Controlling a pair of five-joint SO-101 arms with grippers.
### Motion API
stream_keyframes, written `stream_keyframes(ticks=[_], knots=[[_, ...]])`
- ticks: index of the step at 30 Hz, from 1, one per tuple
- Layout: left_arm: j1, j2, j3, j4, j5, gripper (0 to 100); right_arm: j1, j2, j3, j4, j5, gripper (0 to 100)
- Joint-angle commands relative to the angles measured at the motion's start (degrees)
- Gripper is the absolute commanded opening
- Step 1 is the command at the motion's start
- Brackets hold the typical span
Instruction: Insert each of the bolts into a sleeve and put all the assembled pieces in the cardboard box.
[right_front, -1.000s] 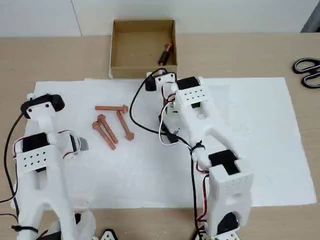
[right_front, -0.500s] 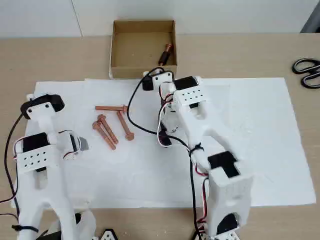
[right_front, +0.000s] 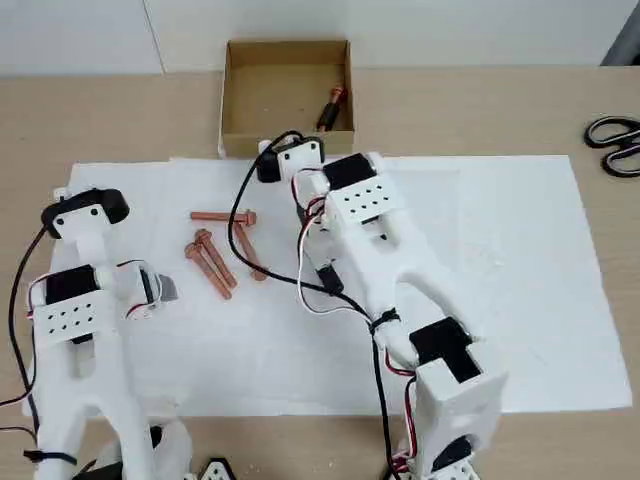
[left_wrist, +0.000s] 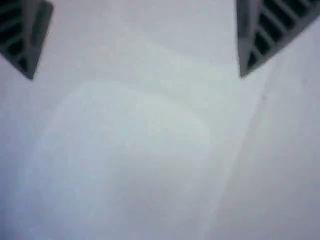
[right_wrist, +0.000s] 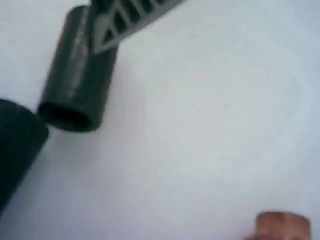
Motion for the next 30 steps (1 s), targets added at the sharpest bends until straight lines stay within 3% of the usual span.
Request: stream_keyframes(ticks=[1, 23, 28, 30], knots=[[0.35, -0.18, -2.24, -1.14, 0.44, 25, -0.66, 1.01, -1.85, 0.13, -0.7, 15.4], [0.44, 0.18, -2.24, -1.14, 0.44, 25, -0.84, 12.7, -1.93, -1.71, -2.46, 15.1], [0.44, 0.18, -2.24, -1.14, 0.44, 25, -0.48, 12.44, -1.93, -2.24, -2.81, 0.8], [0.44, 0.18, -2.24, -1.14, 0.44, 25, -0.4, 12.35, -2.11, -1.98, -2.64, 1.2]])
